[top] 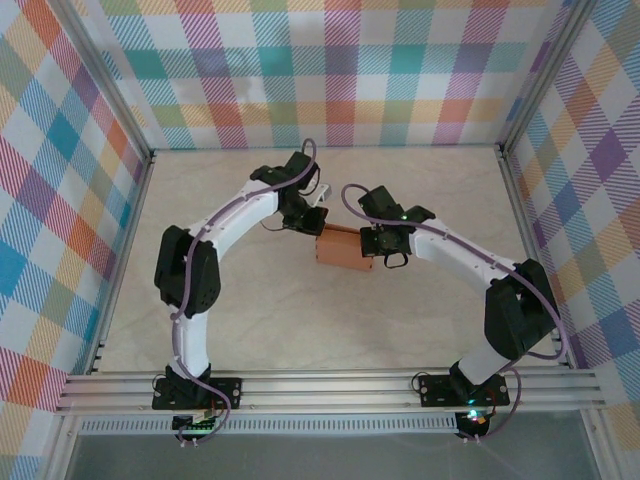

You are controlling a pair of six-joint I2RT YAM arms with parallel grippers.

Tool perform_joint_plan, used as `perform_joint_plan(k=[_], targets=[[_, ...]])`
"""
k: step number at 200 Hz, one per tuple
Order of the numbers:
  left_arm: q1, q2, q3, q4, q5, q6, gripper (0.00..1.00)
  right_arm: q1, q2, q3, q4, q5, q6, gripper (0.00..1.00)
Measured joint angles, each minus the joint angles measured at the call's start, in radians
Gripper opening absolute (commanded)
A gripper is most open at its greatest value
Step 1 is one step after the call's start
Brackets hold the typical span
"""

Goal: Fold the paper box

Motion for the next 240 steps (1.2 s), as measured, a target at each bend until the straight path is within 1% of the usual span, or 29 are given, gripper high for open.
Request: perform_joint_plan(k=[32, 66, 102, 109, 117, 149, 192, 219, 240], targets=[[-0.031, -0.073, -0.130, 0.129, -0.069, 0.025, 0.00, 0.000, -0.030, -0.055, 0.068, 0.008, 0.000, 0.00], [-0.061, -0.112, -0.220, 0.243, -0.143, 0.027, 0.00, 0.002, -0.053, -0.105, 0.139, 0.037, -0.001, 0.00], [-0.073, -0.153, -0.303, 0.346, -0.174, 0.008, 0.00, 0.015, -0.089, -0.172, 0.225, 0.069, -0.014, 0.00], [-0.074, -0.159, -0.314, 0.356, -0.177, 0.001, 0.06, 0.017, -0.093, -0.182, 0.237, 0.075, -0.019, 0.00], [-0.075, -0.165, -0.322, 0.366, -0.179, -0.002, 0.16, 0.020, -0.098, -0.190, 0.247, 0.079, -0.024, 0.00], [-0.092, -0.174, -0.332, 0.372, -0.169, -0.015, 0.39, 0.027, -0.101, -0.200, 0.265, 0.098, -0.032, 0.00], [-0.109, -0.175, -0.305, 0.315, -0.144, -0.027, 0.63, 0.039, -0.095, -0.200, 0.270, 0.117, -0.045, 0.00], [-0.113, -0.183, -0.297, 0.285, -0.134, -0.030, 0.81, 0.046, -0.087, -0.200, 0.288, 0.119, -0.046, 0.00], [-0.122, -0.198, -0.291, 0.247, -0.136, -0.034, 0.90, 0.053, -0.082, -0.199, 0.303, 0.114, -0.046, 0.00]])
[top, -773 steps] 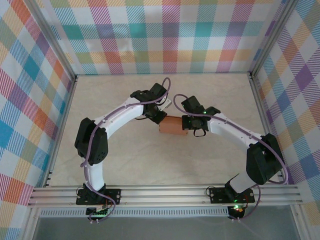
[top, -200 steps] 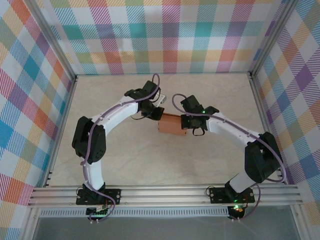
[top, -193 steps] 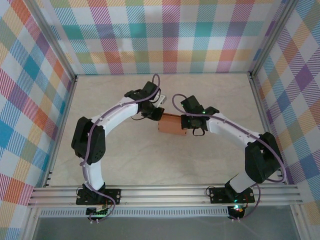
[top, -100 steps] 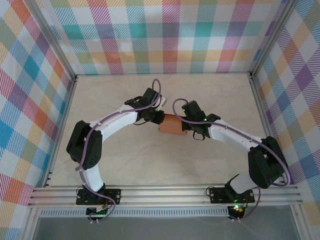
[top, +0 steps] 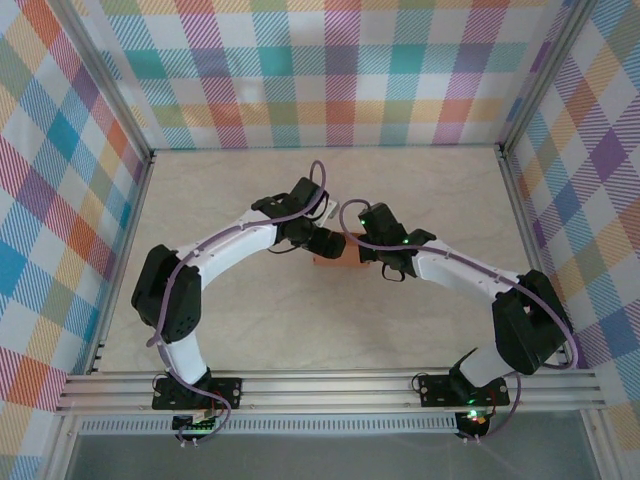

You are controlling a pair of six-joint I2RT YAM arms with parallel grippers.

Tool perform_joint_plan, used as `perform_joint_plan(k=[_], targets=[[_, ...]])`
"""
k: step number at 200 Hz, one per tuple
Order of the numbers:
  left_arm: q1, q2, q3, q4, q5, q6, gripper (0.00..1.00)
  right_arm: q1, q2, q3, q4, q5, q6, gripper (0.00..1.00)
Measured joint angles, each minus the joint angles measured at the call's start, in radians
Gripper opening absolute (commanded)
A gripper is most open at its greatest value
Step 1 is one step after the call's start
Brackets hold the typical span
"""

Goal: Fold the paper box

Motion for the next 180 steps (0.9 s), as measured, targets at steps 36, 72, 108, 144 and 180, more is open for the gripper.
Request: perform_joint_plan(k=[36, 72, 108, 144, 180], targets=[[-0.006, -0.038, 0.013, -0.030, -0.004, -0.013, 1.00, 0.002, 0.005, 0.000, 0.012, -0.006, 0.000, 0.00], [0.008, -0.076, 0.013, -0.027, -0.023, -0.065, 1.00, 0.003, 0.005, 0.000, 0.014, -0.007, 0.000, 0.00], [0.062, -0.126, -0.046, 0.056, -0.027, -0.233, 1.00, 0.003, 0.005, 0.000, 0.014, -0.007, 0.001, 0.00], [0.108, -0.128, -0.092, 0.126, -0.006, -0.444, 0.82, 0.004, 0.006, 0.000, 0.016, -0.011, 0.001, 0.00], [0.119, -0.069, -0.098, 0.154, 0.024, -0.601, 0.68, 0.005, 0.006, 0.000, 0.019, -0.014, 0.001, 0.00]])
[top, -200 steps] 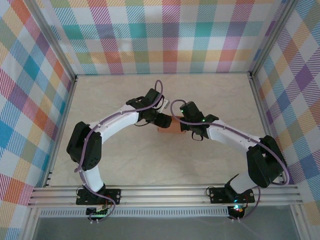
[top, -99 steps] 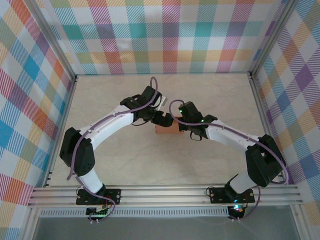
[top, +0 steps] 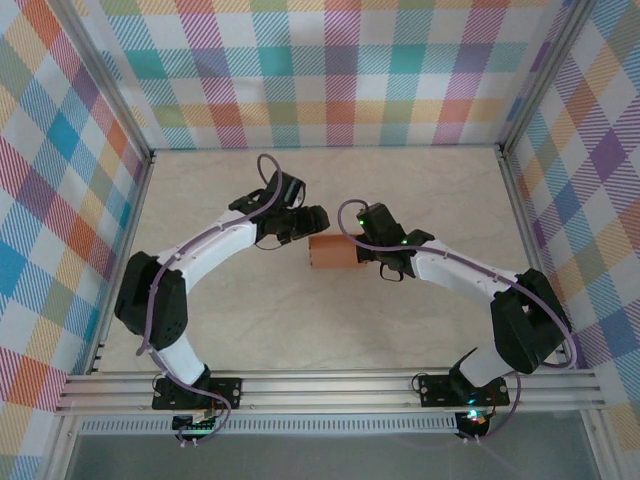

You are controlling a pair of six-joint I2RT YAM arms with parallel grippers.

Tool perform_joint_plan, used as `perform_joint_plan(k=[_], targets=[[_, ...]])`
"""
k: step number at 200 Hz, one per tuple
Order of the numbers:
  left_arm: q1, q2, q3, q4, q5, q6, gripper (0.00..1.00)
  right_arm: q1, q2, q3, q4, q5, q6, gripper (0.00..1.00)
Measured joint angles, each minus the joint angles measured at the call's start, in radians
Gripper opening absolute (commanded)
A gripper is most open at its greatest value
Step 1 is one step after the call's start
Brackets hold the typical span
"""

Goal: Fold the paper box

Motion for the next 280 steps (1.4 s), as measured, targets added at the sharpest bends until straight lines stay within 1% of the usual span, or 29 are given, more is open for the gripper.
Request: perform_joint_plan(k=[19, 46, 62, 99, 119, 141, 198, 215, 260, 269, 280], targets=[[0.000, 0.019, -0.021, 0.013, 0.015, -0.048, 0.59, 0.000, 0.001, 0.000, 0.001, 0.000, 0.000, 0.00], [0.000, 0.021, -0.062, 0.048, 0.023, -0.092, 0.53, 0.000, 0.006, 0.004, 0.004, 0.000, 0.000, 0.00], [0.000, 0.017, -0.091, 0.099, 0.025, -0.124, 0.44, 0.000, 0.010, 0.006, 0.003, 0.000, 0.001, 0.00], [0.002, -0.005, -0.146, 0.176, 0.018, -0.169, 0.37, 0.000, 0.016, 0.015, -0.001, 0.005, 0.011, 0.00], [0.003, -0.007, -0.154, 0.189, 0.018, -0.181, 0.35, 0.000, 0.018, 0.016, -0.001, 0.008, 0.019, 0.07], [0.006, -0.007, -0.160, 0.200, 0.019, -0.183, 0.35, 0.000, 0.018, 0.016, -0.001, 0.006, 0.029, 0.20], [0.008, -0.007, -0.165, 0.211, 0.018, -0.175, 0.33, 0.000, 0.014, 0.016, -0.015, 0.005, 0.029, 0.35], [0.008, -0.007, -0.165, 0.211, 0.019, -0.173, 0.33, 0.000, 0.007, 0.016, -0.016, -0.013, 0.031, 0.43], [0.008, -0.007, -0.165, 0.211, 0.021, -0.170, 0.33, 0.004, -0.043, 0.015, -0.015, -0.058, 0.023, 0.57], [0.008, -0.007, -0.165, 0.211, 0.021, -0.167, 0.33, 0.004, -0.056, 0.014, -0.014, -0.061, 0.024, 0.61], [0.008, -0.007, -0.165, 0.211, 0.021, -0.164, 0.33, 0.005, -0.077, 0.008, -0.009, -0.061, 0.024, 0.68]])
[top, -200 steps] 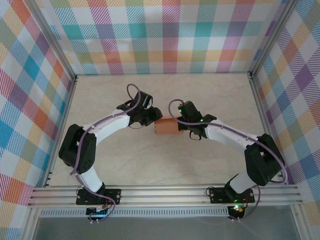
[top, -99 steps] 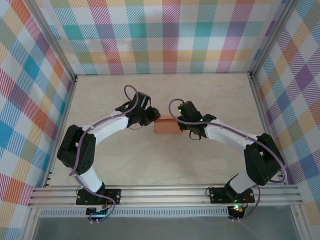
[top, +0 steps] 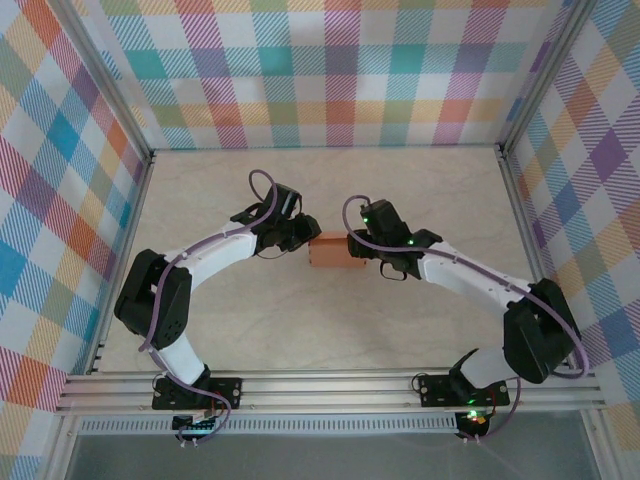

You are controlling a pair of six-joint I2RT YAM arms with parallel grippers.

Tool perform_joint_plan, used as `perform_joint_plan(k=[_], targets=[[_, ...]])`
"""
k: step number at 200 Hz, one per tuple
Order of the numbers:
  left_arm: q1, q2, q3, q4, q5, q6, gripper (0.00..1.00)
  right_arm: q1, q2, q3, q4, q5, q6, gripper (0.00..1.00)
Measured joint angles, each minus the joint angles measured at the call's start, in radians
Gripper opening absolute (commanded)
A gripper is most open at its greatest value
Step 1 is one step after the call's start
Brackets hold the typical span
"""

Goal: Fold the paper box

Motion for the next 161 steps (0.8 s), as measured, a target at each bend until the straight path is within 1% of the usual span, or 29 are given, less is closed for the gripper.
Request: perform_joint_plan(k=[18, 37, 62, 97, 107, 137, 161], targets=[[0.000, 0.000, 0.000, 0.000, 0.000, 0.005, 0.33, 0.000, -0.031, -0.015, 0.012, -0.003, 0.010, 0.78], [0.000, 0.000, 0.000, 0.000, 0.001, 0.007, 0.33, -0.016, -0.040, -0.015, 0.018, -0.039, 0.049, 0.80], [0.000, 0.001, 0.000, 0.001, 0.001, 0.007, 0.33, -0.077, -0.026, 0.000, 0.013, -0.154, 0.137, 0.82], [0.000, 0.001, -0.001, 0.005, 0.002, 0.007, 0.32, -0.177, 0.034, 0.025, 0.019, -0.301, 0.261, 0.76], [0.000, 0.003, -0.001, 0.008, 0.006, 0.007, 0.32, -0.196, 0.050, 0.025, 0.021, -0.334, 0.287, 0.72], [0.000, 0.014, -0.001, 0.031, 0.019, 0.007, 0.32, -0.223, 0.099, 0.024, 0.042, -0.420, 0.339, 0.64], [0.000, 0.019, -0.002, 0.046, 0.021, 0.007, 0.32, -0.233, 0.126, 0.016, 0.061, -0.457, 0.363, 0.58]])
